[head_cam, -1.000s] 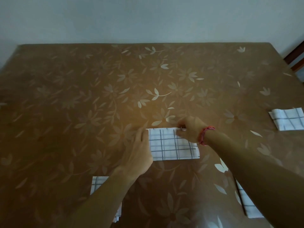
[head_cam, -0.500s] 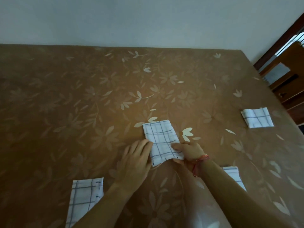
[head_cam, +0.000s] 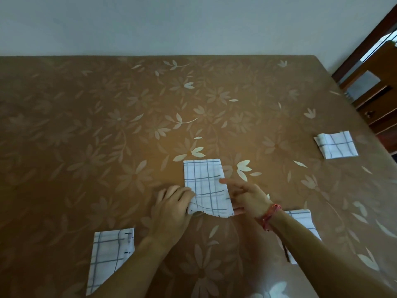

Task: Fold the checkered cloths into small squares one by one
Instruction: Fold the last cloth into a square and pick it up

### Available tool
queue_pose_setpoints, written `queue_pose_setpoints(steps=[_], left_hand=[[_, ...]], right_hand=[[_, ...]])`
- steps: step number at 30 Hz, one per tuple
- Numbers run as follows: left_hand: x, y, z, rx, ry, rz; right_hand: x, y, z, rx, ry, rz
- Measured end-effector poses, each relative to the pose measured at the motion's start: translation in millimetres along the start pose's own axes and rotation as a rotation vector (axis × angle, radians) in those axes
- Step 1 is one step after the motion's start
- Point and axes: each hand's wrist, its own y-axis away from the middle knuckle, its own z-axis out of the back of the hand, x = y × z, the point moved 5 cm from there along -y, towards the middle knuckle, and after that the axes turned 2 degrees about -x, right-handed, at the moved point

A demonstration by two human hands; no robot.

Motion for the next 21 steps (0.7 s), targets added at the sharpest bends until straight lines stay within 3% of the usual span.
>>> queue_pose_setpoints(steps=[4, 8, 12, 17, 21], left_hand=[[5, -2, 3, -0.026, 0.103, 0.120], [7, -2, 2, -0.015, 0.132, 0.164], [10, 0, 1, 0.008, 0.111, 0.171], [11, -8, 11, -0.001, 0.154, 0.270], [18, -15, 12, -0.020, 0.307, 0.448]], right_hand=[[4, -6, 1, -0.069, 0.434, 0.148], [-2, -10, -7, -0.113, 0.953, 0.485], [16, 2, -8, -0.198, 0.913, 0.636], [16, -4, 1, -0.302, 0.846, 0.388], [25, -9, 1, -0.318, 0.682, 0.329]])
